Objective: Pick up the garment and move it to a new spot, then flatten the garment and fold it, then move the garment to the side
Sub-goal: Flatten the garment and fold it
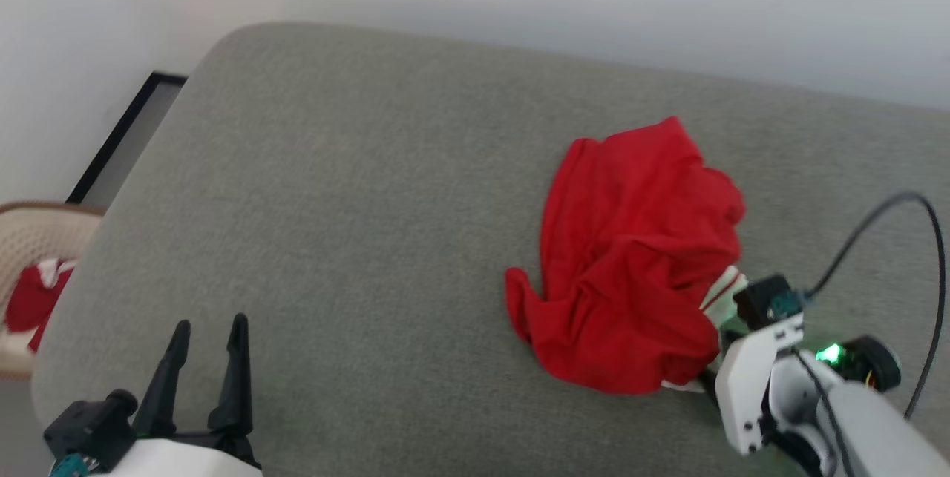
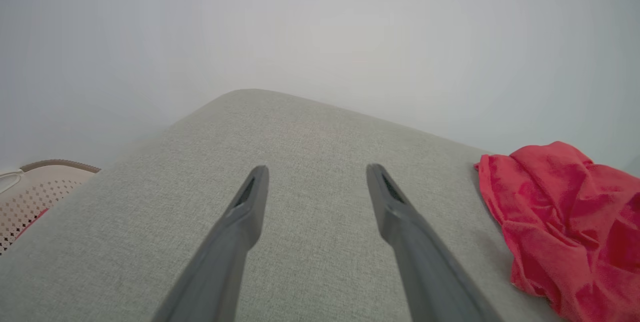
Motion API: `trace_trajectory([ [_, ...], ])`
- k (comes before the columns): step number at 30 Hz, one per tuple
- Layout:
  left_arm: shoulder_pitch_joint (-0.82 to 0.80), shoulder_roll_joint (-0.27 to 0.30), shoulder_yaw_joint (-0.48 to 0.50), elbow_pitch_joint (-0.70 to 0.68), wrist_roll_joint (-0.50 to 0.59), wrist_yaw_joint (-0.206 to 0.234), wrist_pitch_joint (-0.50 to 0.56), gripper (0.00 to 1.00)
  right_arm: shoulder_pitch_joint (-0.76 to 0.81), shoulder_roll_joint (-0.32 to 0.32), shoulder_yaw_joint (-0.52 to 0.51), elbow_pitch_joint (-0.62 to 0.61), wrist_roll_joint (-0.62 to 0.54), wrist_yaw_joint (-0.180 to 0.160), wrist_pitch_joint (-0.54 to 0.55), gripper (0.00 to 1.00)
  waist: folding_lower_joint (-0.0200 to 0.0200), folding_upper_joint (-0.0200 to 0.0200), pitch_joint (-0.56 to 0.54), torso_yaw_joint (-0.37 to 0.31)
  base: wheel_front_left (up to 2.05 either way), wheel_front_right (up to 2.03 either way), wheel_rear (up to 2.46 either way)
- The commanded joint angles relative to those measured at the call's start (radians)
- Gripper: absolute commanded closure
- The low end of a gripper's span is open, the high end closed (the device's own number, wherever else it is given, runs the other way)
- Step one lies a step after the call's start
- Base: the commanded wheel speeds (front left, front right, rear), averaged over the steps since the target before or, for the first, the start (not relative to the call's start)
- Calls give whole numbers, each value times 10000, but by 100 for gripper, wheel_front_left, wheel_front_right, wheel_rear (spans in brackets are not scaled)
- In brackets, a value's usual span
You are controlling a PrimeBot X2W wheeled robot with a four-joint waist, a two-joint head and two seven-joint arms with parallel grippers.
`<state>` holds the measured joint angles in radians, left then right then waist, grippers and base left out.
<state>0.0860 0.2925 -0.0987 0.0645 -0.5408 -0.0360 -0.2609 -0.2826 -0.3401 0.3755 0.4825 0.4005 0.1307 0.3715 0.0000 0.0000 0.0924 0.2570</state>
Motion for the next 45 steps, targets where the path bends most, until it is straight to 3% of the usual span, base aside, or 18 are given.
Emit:
trace_trajectory([
  [1, -211, -31, -28, 86, 51, -70, -45, 0, -76, 31, 131, 298, 26, 1, 461, 0, 0, 0, 360, 365, 0, 0, 0],
  [2, -278, -73, -44, 135, 71, -101, -45, 0, -134, 47, 218, 486, 73, 1, 797, 0, 0, 0, 429, 429, 0, 0, 0],
  [3, -401, -169, -58, 233, 75, -162, -49, 0, -308, -16, 531, 760, 21, -1, 1341, 100, 0, 0, 544, 523, 0, 0, 0],
  [9, -536, -343, 99, 393, 141, -259, -54, 0, -693, -360, 386, 853, 213, -34, 1789, 100, 0, 0, 667, 506, 0, 0, 0],
  [14, -461, -512, 388, 406, 283, -358, -55, 0, -813, -1238, -218, 95, 427, -67, 2071, 100, 0, 0, 640, 147, 0, 0, 0],
  [23, -589, -647, 655, 483, 500, -576, -56, 0, -22, -2333, -2468, -1459, 381, -21, 2986, 100, 0, 0, 667, -426, 0, 0, 0],
  [29, -779, -740, 646, 622, 668, -703, -56, 0, 521, -2051, -4009, -938, 119, -21, 3296, 100, 0, 0, 821, -479, 0, 0, 0],
  [34, -901, -750, 695, 719, 717, -781, -57, 0, 404, -1516, -4465, 32, -90, -21, 3086, 99, 0, 0, 945, -463, 0, 0, 0],
  [37, -946, -723, 766, 753, 759, -805, -57, 0, 102, -1357, -4489, 329, -200, -21, 2809, 0, 0, 0, 979, -514, 0, 0, 0],
  [45, -951, -457, 751, 784, 899, -851, -3, 0, -12, -1321, -4420, -609, -228, 2, 2532, 0, 0, 0, 840, -971, 0, 0, 0],
])
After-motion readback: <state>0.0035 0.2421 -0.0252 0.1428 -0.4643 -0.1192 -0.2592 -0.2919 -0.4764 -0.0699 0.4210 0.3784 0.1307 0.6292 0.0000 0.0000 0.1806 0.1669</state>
